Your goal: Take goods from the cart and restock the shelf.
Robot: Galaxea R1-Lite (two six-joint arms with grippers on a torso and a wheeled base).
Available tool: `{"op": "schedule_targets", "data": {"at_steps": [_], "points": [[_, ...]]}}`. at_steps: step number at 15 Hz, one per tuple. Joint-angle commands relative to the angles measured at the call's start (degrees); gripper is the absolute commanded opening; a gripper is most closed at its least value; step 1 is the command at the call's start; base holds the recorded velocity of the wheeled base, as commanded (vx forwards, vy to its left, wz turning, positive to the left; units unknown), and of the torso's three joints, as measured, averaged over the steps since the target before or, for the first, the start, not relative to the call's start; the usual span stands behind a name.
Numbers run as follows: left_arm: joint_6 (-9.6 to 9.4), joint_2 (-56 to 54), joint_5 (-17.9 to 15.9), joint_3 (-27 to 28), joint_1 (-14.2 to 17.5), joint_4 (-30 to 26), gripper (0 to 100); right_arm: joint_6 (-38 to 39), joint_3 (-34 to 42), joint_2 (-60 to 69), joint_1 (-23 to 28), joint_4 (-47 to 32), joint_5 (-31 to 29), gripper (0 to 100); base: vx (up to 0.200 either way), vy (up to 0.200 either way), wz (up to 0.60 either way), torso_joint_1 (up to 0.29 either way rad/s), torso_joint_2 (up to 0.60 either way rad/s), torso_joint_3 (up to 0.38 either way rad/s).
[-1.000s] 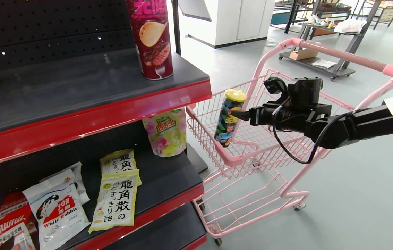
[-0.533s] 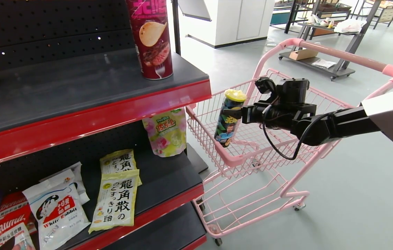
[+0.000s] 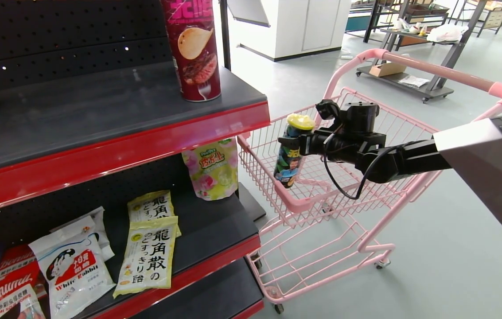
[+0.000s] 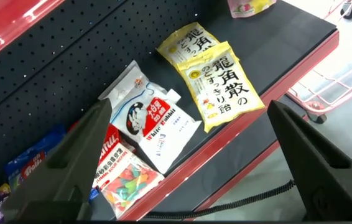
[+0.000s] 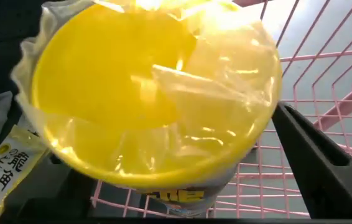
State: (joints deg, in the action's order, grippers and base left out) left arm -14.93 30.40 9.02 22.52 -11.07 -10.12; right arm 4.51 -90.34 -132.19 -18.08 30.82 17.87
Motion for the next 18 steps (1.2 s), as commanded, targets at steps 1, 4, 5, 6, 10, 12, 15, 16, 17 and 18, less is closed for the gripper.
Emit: {"op": "schedule_targets", "data": {"at_steps": [1,4,5,6,10,12,15,16,17,18], "points": [[-0.01,0.1,0.1,0.1,0.0,0.0,100,0.3,-2.2,-2.0,0.0,-0.1,0.1,0,0.0,0.0,0.0,0.0,0.0,0.0],[-0.01,0.1,0.1,0.1,0.0,0.0,100,1.0,-2.6,-1.9,-0.6,-0.1,0.1,0,0.0,0.0,0.0,0.0,0.0,0.0],[-0.01,0.0,0.1,0.1,0.0,0.0,100,1.0,-2.6,-1.7,-0.7,-0.1,0.1,0,0.0,0.0,0.0,0.0,0.0,0.0],[-0.01,-0.1,0.1,0.1,0.0,0.0,100,1.0,-1.6,0.0,-1.3,-0.1,0.0,0,0.0,0.0,0.0,0.0,0.0,0.0],[-0.01,-0.4,0.0,0.1,0.0,0.0,100,-0.5,7.1,12.7,-2.8,-0.8,-1.0,0,0.0,0.0,0.0,0.0,0.0,0.0],[0.08,-0.5,-0.2,0.0,0.0,0.0,100,-1.6,11.3,20.8,-2.8,-0.8,-1.8,0,0.0,0.0,0.0,0.0,0.0,0.0],[0.08,-0.8,-0.5,0.4,0.0,0.0,100,-1.7,19.9,37.1,-3.0,-7.6,-3.5,0,0.0,0.0,0.0,0.0,0.0,0.0],[0.08,-1.0,-0.6,0.2,0.0,0.0,100,-1.7,23.3,42.9,-4.2,-11.7,-4.7,0,0.0,0.0,0.0,0.0,0.0,0.0],[0.08,-1.2,-0.5,0.0,0.0,0.0,100,-2.0,26.7,48.7,-5.1,-16.3,-7.7,0,0.0,0.0,0.0,0.0,0.0,0.0],[0.08,-1.6,-0.6,-0.3,0.0,-0.1,100,-3.1,29.3,53.4,-6.0,-20.4,-11.5,0,0.0,0.0,0.0,0.0,0.0,0.0]]}}
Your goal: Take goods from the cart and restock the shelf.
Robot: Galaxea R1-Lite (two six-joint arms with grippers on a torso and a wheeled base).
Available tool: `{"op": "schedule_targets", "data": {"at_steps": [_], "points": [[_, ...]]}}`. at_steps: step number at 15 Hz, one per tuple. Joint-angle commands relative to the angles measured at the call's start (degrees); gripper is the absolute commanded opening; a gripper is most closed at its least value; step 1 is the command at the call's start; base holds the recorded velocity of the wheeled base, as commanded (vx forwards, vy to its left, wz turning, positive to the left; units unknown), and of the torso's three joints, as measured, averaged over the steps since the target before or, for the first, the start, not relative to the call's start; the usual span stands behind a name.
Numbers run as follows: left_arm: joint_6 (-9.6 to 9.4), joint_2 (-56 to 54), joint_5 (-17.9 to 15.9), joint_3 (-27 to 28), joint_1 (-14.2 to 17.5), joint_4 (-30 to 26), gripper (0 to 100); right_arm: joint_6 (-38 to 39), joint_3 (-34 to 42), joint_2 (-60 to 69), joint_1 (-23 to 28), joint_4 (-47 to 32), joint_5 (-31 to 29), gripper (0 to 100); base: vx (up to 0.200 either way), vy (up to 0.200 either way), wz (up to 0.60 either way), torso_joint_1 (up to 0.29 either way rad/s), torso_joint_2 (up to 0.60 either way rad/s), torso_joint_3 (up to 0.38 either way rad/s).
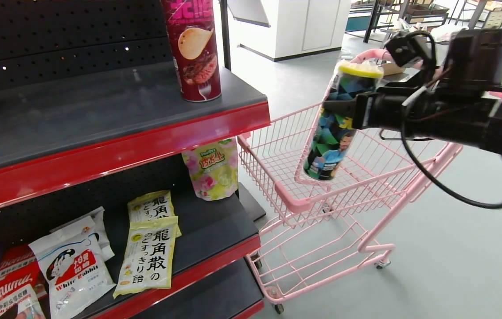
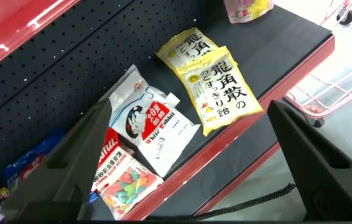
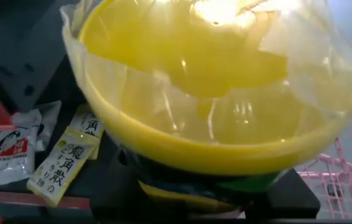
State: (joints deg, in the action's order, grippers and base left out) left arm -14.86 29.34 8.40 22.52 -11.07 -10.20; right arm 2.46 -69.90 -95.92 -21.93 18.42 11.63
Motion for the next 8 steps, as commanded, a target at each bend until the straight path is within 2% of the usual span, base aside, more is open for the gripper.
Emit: {"op": "schedule_targets", "data": {"at_steps": [1,4,6,8], "points": [[0.01,-0.6,0.0,-0.7,0.0,0.0,100,-1.8,11.7,20.9,-3.3,-10.0,-7.1,0,0.0,0.0,0.0,0.0,0.0,0.0],[0.09,-1.9,-3.6,-1.9,0.0,0.1,100,-2.5,27.4,36.2,-4.1,-11.4,-10.6,0,0.0,0.0,0.0,0.0,0.0,0.0],[0.36,-3.1,-6.2,-2.7,0.0,0.2,100,-5.4,32.7,41.2,-2.9,-12.7,-13.7,0,0.0,0.0,0.0,0.0,0.0,0.0],[1.15,-3.4,-6.2,-2.0,0.0,0.2,100,-5.9,36.3,43.8,-1.0,-13.4,-13.5,0,0.0,0.0,0.0,0.0,0.0,0.0]]}}
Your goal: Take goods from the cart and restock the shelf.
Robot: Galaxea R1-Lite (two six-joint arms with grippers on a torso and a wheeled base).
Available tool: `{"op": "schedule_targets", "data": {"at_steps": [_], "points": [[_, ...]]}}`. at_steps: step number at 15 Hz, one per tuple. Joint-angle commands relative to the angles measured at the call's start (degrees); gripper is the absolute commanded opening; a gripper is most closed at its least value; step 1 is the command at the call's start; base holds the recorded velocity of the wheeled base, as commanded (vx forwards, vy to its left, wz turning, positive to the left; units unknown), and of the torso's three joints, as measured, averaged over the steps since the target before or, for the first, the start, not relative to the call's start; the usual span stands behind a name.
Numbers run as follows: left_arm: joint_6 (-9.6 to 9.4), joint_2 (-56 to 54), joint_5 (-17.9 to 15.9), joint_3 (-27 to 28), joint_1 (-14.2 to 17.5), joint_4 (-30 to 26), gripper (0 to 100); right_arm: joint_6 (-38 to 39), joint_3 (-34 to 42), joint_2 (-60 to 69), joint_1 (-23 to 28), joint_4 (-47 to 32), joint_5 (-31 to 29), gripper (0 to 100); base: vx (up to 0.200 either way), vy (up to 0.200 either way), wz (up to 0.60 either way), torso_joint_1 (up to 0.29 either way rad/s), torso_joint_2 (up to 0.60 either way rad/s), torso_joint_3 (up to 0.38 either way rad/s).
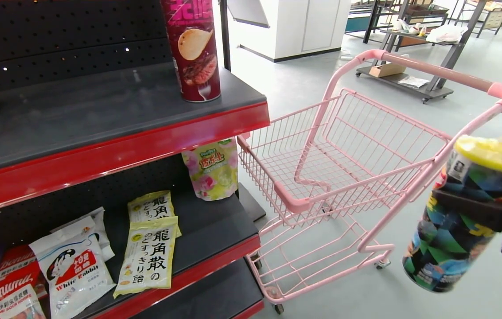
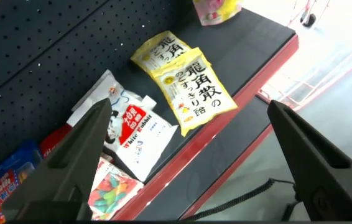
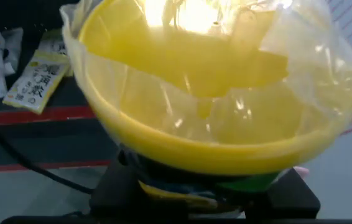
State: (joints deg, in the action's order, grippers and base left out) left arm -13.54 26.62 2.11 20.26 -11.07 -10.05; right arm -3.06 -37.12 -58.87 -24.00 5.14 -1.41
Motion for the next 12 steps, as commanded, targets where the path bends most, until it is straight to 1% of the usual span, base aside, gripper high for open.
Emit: {"op": "schedule_targets", "data": {"at_steps": [1,5,6,7,9,12], "points": [[0.89,-0.5,0.3,0.9,0.0,-0.1,100,-1.2,3.7,7.5,1.1,-0.1,-0.4,0,0.0,0.0,0.0,0.0,0.0,0.0],[0.98,0.5,0.5,1.4,0.1,0.0,100,-2.8,3.4,7.4,0.9,-0.1,-0.1,0,0.0,0.0,0.0,0.0,0.0,0.0],[0.98,0.4,0.5,1.3,0.1,0.0,100,-2.9,3.0,7.2,0.8,-0.1,0.7,0,0.0,0.0,0.0,0.036,-0.21,-0.163],[0.98,0.2,0.6,1.1,0.1,-0.1,100,-3.4,2.0,6.9,0.8,-0.1,3.2,0,0.0,0.0,0.0,0.061,-0.32,-0.261],[0.89,0.3,0.6,1.3,0.1,0.0,100,-4.2,0.4,5.6,0.8,-0.1,6.2,0,0.0,0.0,0.0,0.081,-0.42,-0.329],[0.89,0.4,0.6,1.7,0.1,0.0,100,-5.6,-1.3,3.1,0.8,0.0,8.1,0,0.0,0.0,0.0,0.108,-0.47,-0.365]]}}
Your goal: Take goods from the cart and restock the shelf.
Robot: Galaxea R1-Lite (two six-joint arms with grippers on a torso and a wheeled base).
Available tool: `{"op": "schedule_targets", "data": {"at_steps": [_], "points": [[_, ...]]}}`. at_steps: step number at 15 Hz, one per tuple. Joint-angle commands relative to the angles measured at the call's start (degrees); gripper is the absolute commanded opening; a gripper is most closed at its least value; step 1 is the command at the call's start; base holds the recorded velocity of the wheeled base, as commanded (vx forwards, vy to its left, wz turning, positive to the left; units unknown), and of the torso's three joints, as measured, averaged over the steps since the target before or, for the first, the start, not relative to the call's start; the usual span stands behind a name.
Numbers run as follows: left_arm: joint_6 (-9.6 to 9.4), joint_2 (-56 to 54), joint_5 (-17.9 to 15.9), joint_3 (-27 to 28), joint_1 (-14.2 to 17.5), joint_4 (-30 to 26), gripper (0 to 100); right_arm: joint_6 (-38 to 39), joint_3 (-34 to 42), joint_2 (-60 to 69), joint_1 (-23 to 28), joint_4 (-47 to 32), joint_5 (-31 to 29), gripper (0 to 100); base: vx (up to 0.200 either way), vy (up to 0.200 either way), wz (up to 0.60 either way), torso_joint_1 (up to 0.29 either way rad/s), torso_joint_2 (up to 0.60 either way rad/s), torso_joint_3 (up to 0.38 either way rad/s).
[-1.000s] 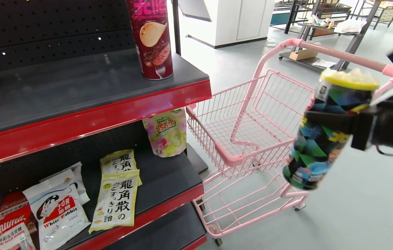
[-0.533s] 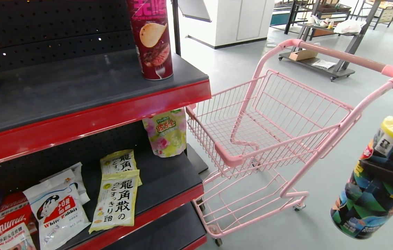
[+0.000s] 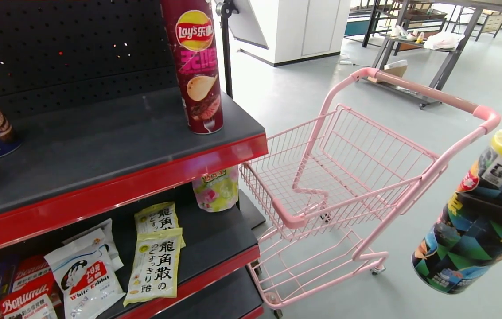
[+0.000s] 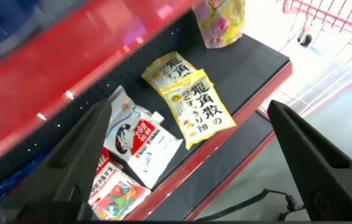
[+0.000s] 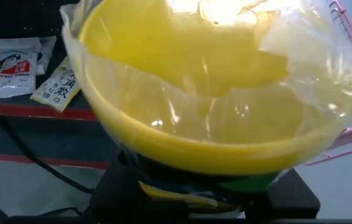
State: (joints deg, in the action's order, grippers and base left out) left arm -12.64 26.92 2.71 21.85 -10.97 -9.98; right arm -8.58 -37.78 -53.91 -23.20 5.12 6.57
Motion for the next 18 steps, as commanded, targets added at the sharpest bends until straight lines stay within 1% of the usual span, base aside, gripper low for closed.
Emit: {"op": "schedule_targets", "data": {"at_steps": [1,5,7,8,10,11,13,16,18], "points": [[-0.01,0.2,-0.1,0.6,0.0,0.0,100,-0.2,-1.2,-3.0,0.0,0.2,0.4,0,0.0,0.0,0.0,0.139,-0.51,-0.373],[-0.45,2.0,-0.1,2.1,0.0,0.0,100,-1.1,-1.8,-4.9,-0.1,0.4,0.5,0,0.0,0.0,0.0,0.168,-0.53,-0.375],[-2.74,4.1,0.5,4.0,0.2,0.0,100,-1.3,-1.9,-5.7,-0.1,0.4,0.5,0,0.0,0.0,0.0,0.183,-0.56,-0.373],[-3.35,5.0,1.4,4.9,0.2,0.0,100,-1.5,-1.8,-6.0,-0.1,0.4,0.4,0,0.0,0.0,0.0,0.193,-0.57,-0.378],[-4.06,5.3,1.6,5.1,0.2,0.0,100,-2.8,-1.5,-6.8,0.0,0.4,0.2,0,0.0,0.0,0.0,0.173,-0.5,-0.325],[-4.15,5.3,1.7,5.1,0.2,0.0,100,-2.9,-1.5,-6.8,0.0,0.4,0.4,0,-0.2,0.0,0.0,0.08,-0.23,-0.149],[-4.15,5.2,3.4,5.0,0.2,0.0,100,-3.0,-1.1,-6.8,0.0,0.4,0.2,0,-0.2,0.0,0.0,0.053,-0.09,-0.058],[-4.15,4.9,3.4,4.6,0.2,0.0,100,-3.0,-0.9,-6.8,-0.1,0.3,0.2,0,-0.2,0.0,0.0,0.009,-0.02,-0.014],[-4.15,4.7,3.4,4.3,0.2,0.0,100,-3.0,-0.9,-6.6,-0.1,0.2,0.0,0,0.0,0.0,0.0,0.0,0.0,0.0]]}}
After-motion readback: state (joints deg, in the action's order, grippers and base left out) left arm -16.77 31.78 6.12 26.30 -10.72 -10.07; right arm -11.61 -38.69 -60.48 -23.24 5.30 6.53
